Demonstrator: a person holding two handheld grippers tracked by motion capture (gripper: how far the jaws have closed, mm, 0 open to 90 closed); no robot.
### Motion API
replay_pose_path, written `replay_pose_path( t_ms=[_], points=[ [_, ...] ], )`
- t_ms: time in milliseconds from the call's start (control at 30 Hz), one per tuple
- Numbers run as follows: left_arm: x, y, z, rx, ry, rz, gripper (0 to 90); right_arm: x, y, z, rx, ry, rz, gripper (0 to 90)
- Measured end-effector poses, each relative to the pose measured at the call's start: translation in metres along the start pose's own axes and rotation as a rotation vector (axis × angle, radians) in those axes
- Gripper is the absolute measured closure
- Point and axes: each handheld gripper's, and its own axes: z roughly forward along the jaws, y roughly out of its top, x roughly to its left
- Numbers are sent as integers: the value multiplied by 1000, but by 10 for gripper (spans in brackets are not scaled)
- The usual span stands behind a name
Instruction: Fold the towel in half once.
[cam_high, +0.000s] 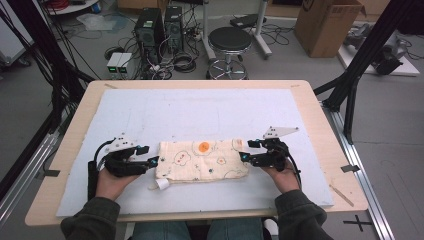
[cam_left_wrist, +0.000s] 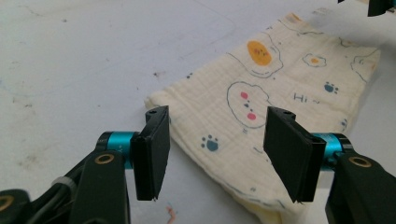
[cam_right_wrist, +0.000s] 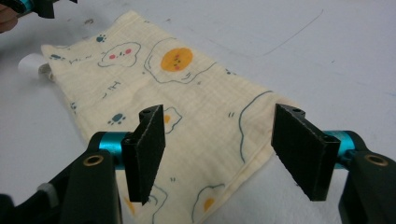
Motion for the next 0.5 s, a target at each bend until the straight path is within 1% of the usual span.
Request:
replay_pose_path(
  t_ms=[67,167,200,300,400,467,500],
  points=[
    [-1,-3,-5,-10,-4,-10,404,2,-3,-2,-3,3,-9,341],
    [-5,-6,-12,-17,-2,-6,398,6,-5,-7,-6,0,-20,334],
    [-6,-7,-13,-15,0,-3,397,7,-6,-9,-9,3,-16,331],
    [-7,-8,-16,-17,3,7,393,9,-10,-13,-13,-1,-17,323],
    [-8,-7,-17,-29,7,8,387,10,-11,-16,-21,-10,-28,318],
    [-9,-7,-17,-29,7,17,386,12,-11,-17,-21,-8,-19,315],
    [-9,-7,-17,-27,4,21,386,12,-11,-17,-27,-11,-23,315]
  ],
)
